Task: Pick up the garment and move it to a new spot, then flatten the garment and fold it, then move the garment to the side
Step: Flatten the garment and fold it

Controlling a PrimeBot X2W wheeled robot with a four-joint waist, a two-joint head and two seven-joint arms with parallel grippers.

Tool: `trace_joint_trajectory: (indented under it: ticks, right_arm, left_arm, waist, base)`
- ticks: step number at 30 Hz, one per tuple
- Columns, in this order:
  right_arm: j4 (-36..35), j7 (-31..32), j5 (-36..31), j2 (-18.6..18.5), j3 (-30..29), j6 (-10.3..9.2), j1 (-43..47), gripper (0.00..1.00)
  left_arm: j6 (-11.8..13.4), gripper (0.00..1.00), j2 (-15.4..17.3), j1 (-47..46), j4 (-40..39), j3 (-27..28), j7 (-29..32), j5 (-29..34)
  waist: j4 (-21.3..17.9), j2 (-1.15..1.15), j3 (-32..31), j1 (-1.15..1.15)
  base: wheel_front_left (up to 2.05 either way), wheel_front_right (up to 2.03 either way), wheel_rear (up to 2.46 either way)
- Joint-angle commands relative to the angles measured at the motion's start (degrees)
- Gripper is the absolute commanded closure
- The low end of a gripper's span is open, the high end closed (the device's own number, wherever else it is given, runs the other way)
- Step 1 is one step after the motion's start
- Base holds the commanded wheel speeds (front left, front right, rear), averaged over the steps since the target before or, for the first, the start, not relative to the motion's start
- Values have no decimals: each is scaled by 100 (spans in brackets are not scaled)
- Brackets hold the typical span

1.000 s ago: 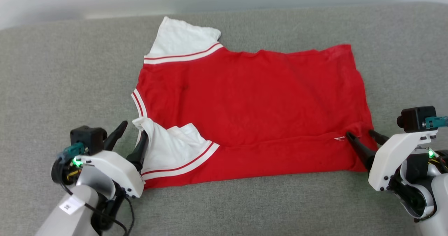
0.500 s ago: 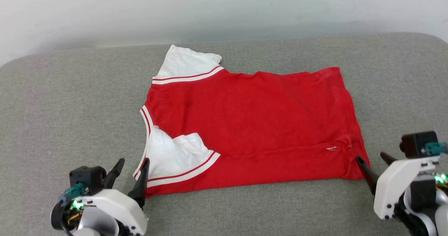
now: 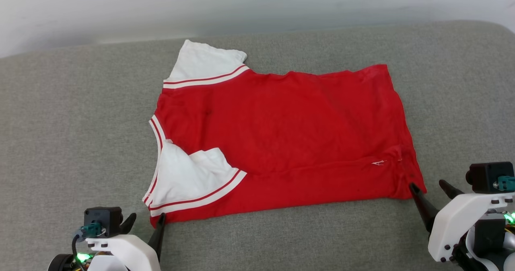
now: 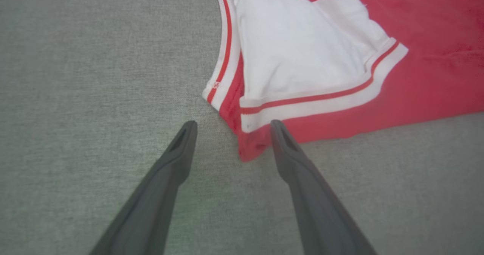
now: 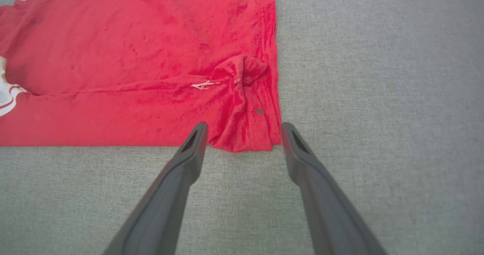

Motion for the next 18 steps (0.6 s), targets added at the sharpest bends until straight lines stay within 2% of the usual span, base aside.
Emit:
trace_joint_trajectory:
  ticks: [1, 5, 17, 18]
  right_arm:
    - [-86, 12, -45, 44, 4, -2, 48, 0]
    - [-145, -1, -50, 68, 34, -2, 15, 0]
    - [-176, -201, -98, 0, 91, -2, -157, 0]
    - [-163, -214, -109, -16, 87, -2, -168, 0]
  left_arm:
    - [89, 0, 34, -72, 86, -16, 102, 76]
    - [137, 0, 18, -178, 205, -37, 172, 102]
    - [-60, 0, -71, -318, 941, -336, 575, 16]
    - [-83, 8, -93, -317, 979, -356, 591, 1]
  waist:
    - [-61, 0, 134, 1]
    - [-96, 0, 262, 1]
    - [-117, 0, 572, 1]
    - [-113, 0, 568, 1]
  base:
    - [0, 0, 0]
    - [0, 0, 0]
    - [0, 0, 0]
    - [0, 0, 0]
